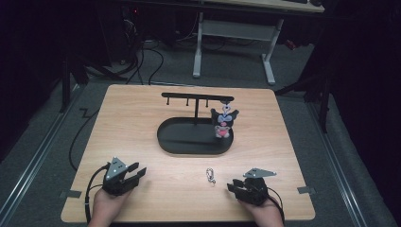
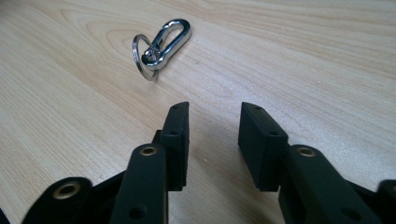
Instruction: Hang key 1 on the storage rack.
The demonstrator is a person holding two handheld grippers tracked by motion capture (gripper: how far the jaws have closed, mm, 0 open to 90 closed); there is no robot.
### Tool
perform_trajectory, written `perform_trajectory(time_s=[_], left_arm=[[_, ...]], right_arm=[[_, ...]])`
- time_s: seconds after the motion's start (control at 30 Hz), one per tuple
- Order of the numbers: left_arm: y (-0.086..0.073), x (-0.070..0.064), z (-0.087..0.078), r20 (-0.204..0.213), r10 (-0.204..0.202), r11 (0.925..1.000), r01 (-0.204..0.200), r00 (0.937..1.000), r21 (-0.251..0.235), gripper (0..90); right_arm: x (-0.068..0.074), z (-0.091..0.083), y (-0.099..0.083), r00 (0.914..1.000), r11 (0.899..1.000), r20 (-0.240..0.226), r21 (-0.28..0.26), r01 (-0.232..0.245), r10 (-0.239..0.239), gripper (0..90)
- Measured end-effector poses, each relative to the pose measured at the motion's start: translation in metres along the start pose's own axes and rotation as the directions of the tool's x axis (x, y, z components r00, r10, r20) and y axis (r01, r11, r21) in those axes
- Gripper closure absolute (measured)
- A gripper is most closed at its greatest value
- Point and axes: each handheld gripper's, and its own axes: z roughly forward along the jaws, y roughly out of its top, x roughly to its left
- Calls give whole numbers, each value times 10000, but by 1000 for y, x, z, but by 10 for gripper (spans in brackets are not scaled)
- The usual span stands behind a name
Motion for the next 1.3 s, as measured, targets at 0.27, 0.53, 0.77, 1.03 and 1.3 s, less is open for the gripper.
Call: perform_trajectory(time_s=[0.27, 0.53, 0.77, 1.03, 1.3], left_arm=[[-5, 6, -1, -150, 548, 9982, -544, 9984, 236, 534], [-4, 6, -3, -26, 539, 9985, -539, 9985, 130, 523], [-4, 3, -3, 63, 581, 9982, -582, 9983, 168, 520], [-4, 4, -4, 98, 513, 9986, -515, 9986, 154, 515], [-5, 3, -3, 156, 474, 9987, -477, 9988, 152, 510]], right_arm=[[13, -1, 28, 9962, 9804, 539, 1886, 576, -689, 618], [28, -4, 57, 9847, 9353, 675, 3293, 1298, -1604, 576], [39, 3, 70, 9854, 9088, 586, 3984, 1239, -1600, 555], [50, 16, 81, 9711, 8964, -13, 3843, 2209, -2388, 624], [52, 29, 81, 9855, 9051, 282, 4008, 1423, -1674, 694]])
